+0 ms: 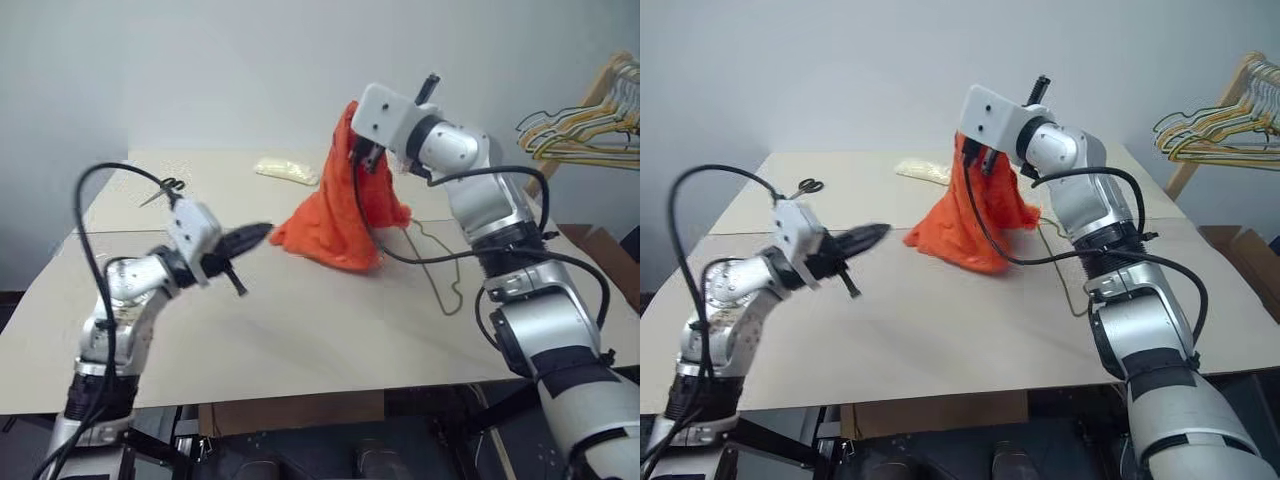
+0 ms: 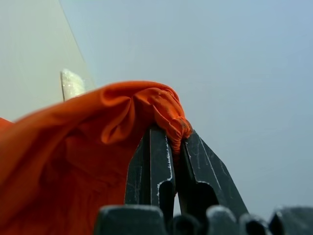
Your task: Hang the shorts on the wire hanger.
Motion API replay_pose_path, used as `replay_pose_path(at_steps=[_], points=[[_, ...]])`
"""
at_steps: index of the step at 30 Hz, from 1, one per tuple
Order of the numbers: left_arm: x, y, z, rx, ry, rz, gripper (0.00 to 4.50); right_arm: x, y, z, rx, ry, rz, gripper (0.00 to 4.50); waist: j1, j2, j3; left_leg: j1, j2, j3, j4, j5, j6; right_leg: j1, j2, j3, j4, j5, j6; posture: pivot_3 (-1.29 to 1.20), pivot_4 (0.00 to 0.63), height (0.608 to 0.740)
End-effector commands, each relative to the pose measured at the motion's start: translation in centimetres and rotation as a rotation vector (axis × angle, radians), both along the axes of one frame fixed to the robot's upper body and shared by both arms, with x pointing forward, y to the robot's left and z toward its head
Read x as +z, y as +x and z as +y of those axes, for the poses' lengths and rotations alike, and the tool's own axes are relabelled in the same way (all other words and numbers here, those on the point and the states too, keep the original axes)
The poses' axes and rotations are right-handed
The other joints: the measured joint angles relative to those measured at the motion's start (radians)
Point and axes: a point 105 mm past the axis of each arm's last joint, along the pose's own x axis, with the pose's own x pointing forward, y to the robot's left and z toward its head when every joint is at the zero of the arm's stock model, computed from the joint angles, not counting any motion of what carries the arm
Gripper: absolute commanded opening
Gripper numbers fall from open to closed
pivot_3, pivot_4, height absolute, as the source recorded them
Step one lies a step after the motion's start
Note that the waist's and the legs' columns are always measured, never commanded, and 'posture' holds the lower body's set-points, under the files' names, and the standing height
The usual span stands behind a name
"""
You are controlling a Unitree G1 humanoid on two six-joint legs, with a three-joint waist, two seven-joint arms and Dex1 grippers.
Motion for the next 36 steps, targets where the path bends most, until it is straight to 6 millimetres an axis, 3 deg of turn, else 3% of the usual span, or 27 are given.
replay_pose_path(at_steps=[1, 6, 10, 11, 13, 18, 21, 25, 29, 36], points=[[0.1, -0.6, -0.8, -0.040, -0.021, 0.045, 0.00, 3.6, -1.3, 0.6, 0.013, 0.032, -0.067, 0.02, 0.000, 0.000, 0.000, 0.002, 0.000, 0.000, 0.000, 0.000, 0.000, 0.001, 0.000, 0.000, 0.000, 0.000, -0.001, 0.04, 0.000, 0.740], [-1.9, -0.4, -0.6, -0.001, -0.121, 0.214, 0.00, 2.3, -2.6, 1.9, 0.053, 0.018, 0.013, 0.02, -0.001, 0.000, 0.000, 0.005, 0.002, 0.000, 0.000, 0.001, 0.000, 0.002, 0.003, 0.000, 0.004, -0.002, -0.004, 0.04, 0.000, 0.740], [-4.6, -0.8, 0.1, 0.059, -0.105, 0.247, 0.00, 0.4, -3.9, 3.1, 0.087, -0.033, 0.025, 0.02, -0.003, 0.000, 0.000, 0.006, 0.003, -0.001, 0.000, 0.001, 0.000, 0.002, 0.003, 0.001, 0.005, -0.003, -0.005, 0.03, 0.000, 0.740], [-5.5, -1.1, 0.2, 0.066, -0.074, 0.230, 0.18, 0.0, -4.2, 3.4, 0.094, -0.030, 0.032, 0.01, -0.001, 0.000, 0.000, 0.006, 0.003, -0.001, 0.000, 0.001, 0.000, 0.001, 0.003, 0.001, 0.005, -0.003, -0.005, 0.03, 0.000, 0.740], [-6.8, -1.7, 0.1, 0.057, -0.047, 0.227, 0.58, -0.7, -4.7, 3.9, 0.106, -0.018, 0.049, 0.00, 0.001, 0.000, 0.000, 0.006, 0.003, -0.001, 0.000, 0.001, 0.000, 0.002, 0.003, 0.001, 0.005, -0.003, -0.005, 0.04, 0.000, 0.740], [-9.3, -1.6, 0.0, 0.175, -0.001, 0.200, 2.20, -1.8, -5.7, 4.9, 0.117, 0.022, 0.093, 0.00, 0.007, 0.000, 0.000, 0.006, 0.002, 0.000, 0.000, 0.001, -0.001, 0.002, 0.003, 0.000, 0.005, -0.003, -0.005, 0.02, 0.000, 0.740], [-10.2, -0.4, 0.1, 0.339, 0.024, 0.148, 3.18, -2.1, -6.1, 5.1, 0.113, 0.028, 0.099, 0.00, 0.009, 0.000, 0.000, 0.006, 0.002, 0.000, 0.000, 0.001, -0.001, 0.002, 0.003, 0.000, 0.005, -0.003, -0.005, 0.02, 0.000, 0.740], [-10.8, 0.3, -0.4, 0.453, -0.074, 0.248, 4.46, -2.5, -6.3, 5.0, 0.100, 0.029, 0.106, 0.00, 0.007, 0.000, 0.000, 0.006, 0.002, 0.000, 0.000, 0.001, -0.001, 0.002, 0.002, 0.000, 0.005, -0.003, -0.005, 0.01, 0.000, 0.740], [-12.2, -0.7, -2.4, 0.434, -0.050, 0.340, 4.46, -2.7, -6.4, 4.9, 0.093, 0.028, 0.104, 0.00, 0.002, 0.000, 0.000, 0.006, 0.002, 0.000, 0.000, 0.001, -0.001, 0.002, 0.003, 0.000, 0.005, -0.003, -0.005, 0.00, 0.000, 0.740], [-13.5, 0.4, -1.9, 0.641, -0.048, 0.390, 4.46, -2.6, -6.5, 4.8, 0.092, 0.029, 0.093, 0.00, 0.001, 0.000, 0.000, 0.007, 0.002, 0.000, 0.000, 0.001, -0.001, 0.003, 0.003, 0.000, 0.005, -0.002, -0.005, 0.00, 0.000, 0.740]])
